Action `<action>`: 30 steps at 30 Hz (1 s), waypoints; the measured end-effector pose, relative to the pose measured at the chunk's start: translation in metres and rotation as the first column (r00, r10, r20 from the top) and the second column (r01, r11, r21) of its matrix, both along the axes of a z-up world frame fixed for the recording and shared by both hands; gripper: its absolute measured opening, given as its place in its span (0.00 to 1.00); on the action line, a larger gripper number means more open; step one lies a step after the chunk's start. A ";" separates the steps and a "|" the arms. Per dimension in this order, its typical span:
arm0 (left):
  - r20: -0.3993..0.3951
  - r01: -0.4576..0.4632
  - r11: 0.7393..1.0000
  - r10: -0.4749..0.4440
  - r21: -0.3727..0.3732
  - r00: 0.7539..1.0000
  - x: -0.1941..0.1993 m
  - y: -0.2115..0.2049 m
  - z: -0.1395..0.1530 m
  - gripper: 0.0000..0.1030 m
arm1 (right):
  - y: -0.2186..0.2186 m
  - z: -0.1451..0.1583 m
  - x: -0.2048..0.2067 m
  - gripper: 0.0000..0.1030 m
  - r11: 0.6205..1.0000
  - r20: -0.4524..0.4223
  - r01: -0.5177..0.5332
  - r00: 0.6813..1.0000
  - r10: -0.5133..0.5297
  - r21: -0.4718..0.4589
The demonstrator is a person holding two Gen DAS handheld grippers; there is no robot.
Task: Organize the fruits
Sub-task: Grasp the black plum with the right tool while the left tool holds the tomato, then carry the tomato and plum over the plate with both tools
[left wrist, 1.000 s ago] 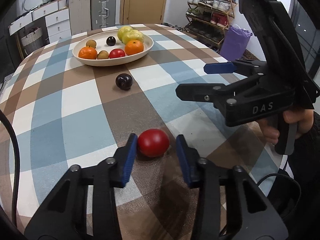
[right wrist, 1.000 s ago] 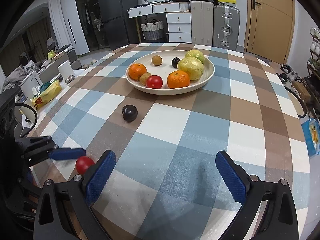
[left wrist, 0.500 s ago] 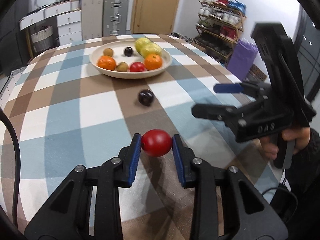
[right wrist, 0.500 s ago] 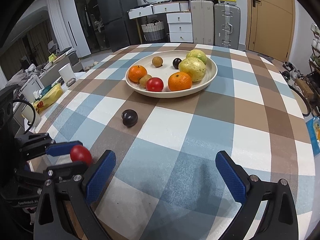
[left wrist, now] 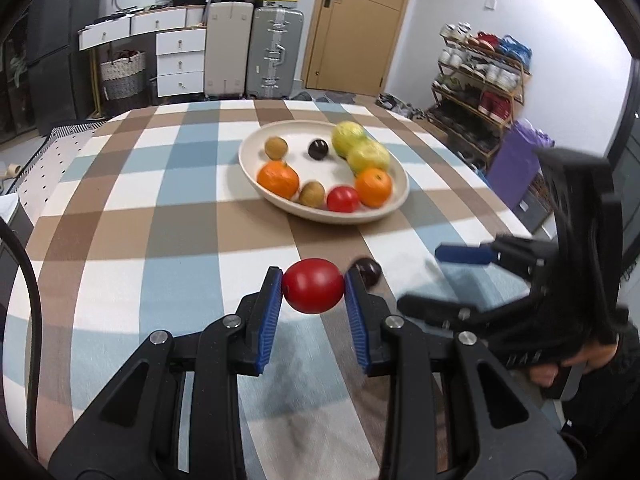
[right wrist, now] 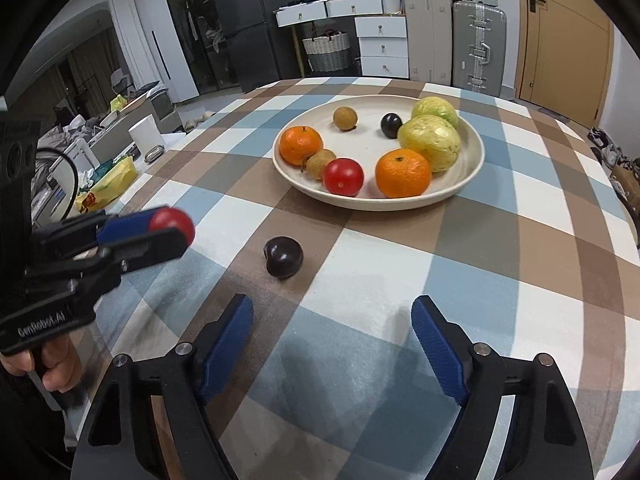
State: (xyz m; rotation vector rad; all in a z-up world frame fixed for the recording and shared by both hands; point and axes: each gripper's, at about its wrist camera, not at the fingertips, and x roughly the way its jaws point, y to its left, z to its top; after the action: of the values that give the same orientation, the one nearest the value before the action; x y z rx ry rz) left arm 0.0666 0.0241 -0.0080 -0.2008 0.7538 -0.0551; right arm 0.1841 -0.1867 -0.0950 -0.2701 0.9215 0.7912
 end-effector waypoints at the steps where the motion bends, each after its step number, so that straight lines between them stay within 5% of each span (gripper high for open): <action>1: 0.004 -0.007 1.000 0.007 0.000 1.000 0.004 0.002 0.001 0.28 | 0.003 0.000 0.001 0.77 1.000 0.004 -0.006 1.000 0.006 -0.002; 15: 0.025 -0.058 0.998 0.057 0.005 0.998 0.041 0.017 0.000 0.28 | 0.037 -0.007 0.005 0.60 0.997 0.023 -0.073 0.997 0.073 -0.038; 30: 0.034 -0.060 0.998 0.060 -0.007 0.998 0.051 0.021 0.000 0.28 | 0.045 -0.010 0.002 0.30 0.992 0.043 -0.125 0.991 0.126 -0.036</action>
State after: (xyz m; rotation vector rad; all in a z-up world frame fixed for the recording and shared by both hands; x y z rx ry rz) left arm 0.1179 0.0448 -0.0081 -0.2273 0.7129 -0.0039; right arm 0.1861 -0.1417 -0.1045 -0.3762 0.8819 0.8830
